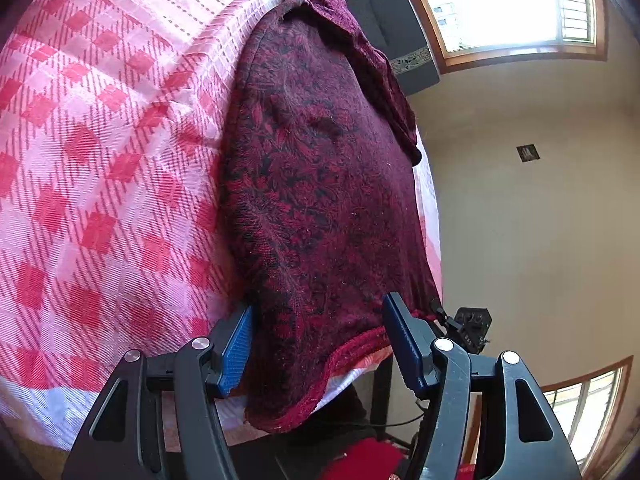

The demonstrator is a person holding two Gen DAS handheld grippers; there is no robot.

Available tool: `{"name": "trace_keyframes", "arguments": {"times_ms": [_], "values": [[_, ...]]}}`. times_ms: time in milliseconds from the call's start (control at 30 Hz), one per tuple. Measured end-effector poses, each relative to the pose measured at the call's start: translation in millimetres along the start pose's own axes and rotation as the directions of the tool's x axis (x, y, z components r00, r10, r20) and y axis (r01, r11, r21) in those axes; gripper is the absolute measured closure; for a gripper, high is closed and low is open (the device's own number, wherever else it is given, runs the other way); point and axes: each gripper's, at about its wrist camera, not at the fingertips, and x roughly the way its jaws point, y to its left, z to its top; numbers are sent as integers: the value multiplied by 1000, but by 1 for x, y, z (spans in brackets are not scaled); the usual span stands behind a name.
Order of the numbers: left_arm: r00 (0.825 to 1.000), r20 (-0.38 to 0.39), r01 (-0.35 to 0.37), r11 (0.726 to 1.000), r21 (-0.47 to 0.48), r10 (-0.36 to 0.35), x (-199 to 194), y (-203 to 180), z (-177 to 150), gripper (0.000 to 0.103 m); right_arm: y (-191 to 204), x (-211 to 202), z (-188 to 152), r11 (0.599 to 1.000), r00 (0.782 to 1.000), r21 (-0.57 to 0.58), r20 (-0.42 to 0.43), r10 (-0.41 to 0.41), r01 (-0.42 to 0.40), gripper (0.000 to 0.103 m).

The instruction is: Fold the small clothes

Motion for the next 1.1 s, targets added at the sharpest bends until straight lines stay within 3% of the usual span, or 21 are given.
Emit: {"name": "trace_keyframes", "arguments": {"times_ms": [133, 200, 267, 367, 533, 767, 933, 967, 1000, 1033, 1067, 1100], "values": [[999, -33, -25, 997, 78, 27, 10, -13, -11, 40, 1, 0, 0, 1000, 1000, -4, -1, 6, -6, 67], [997, 0, -75, 990, 115, 76, 1, -16, -17, 40, 2, 1, 1, 1000, 1000, -6, -8, 5, -5, 66], [996, 16, -94, 991, 92, 92, -10, -11, -20, 40, 2, 2, 1, 1000, 1000, -6, -13, 5, -5, 65], [999, -43, -28, 999, 21, 29, -13, 1, -21, 40, 5, 3, 1, 1000, 1000, -16, -16, 9, -10, 62], [994, -109, 23, 1000, 18, -21, 3, -1, -17, 40, 8, 4, 0, 1000, 1000, -26, -13, 14, -14, 57], [997, 19, 71, 997, -43, -71, 2, 2, -15, 40, 9, 4, 1, 1000, 1000, -14, -15, 18, -18, 54], [1000, -10, -7, 1000, 30, 8, 7, -10, -20, 41, 11, 5, 1, 1000, 1000, -22, -18, 16, -16, 52], [1000, -11, -21, 999, 45, 22, 8, -11, -20, 43, 12, 6, 1, 1000, 1000, -28, -19, 12, -12, 52], [999, -12, -42, 997, 60, 43, 10, -12, -20, 54, 12, 7, 0, 999, 1000, -34, -19, 8, -8, 52], [998, -17, -62, 996, 69, 63, 13, -13, -20, 76, 12, 7, 0, 999, 1000, -36, -19, 5, -5, 52], [997, -24, -74, 995, 67, 76, 15, -12, -20, 88, 12, 7, 0, 999, 1000, -35, -20, 1, -2, 53], [997, -25, -78, 995, 61, 79, 16, -10, -20, 92, 13, 7, 0, 999, 1000, -34, -21, -5, 5, 54]]}}
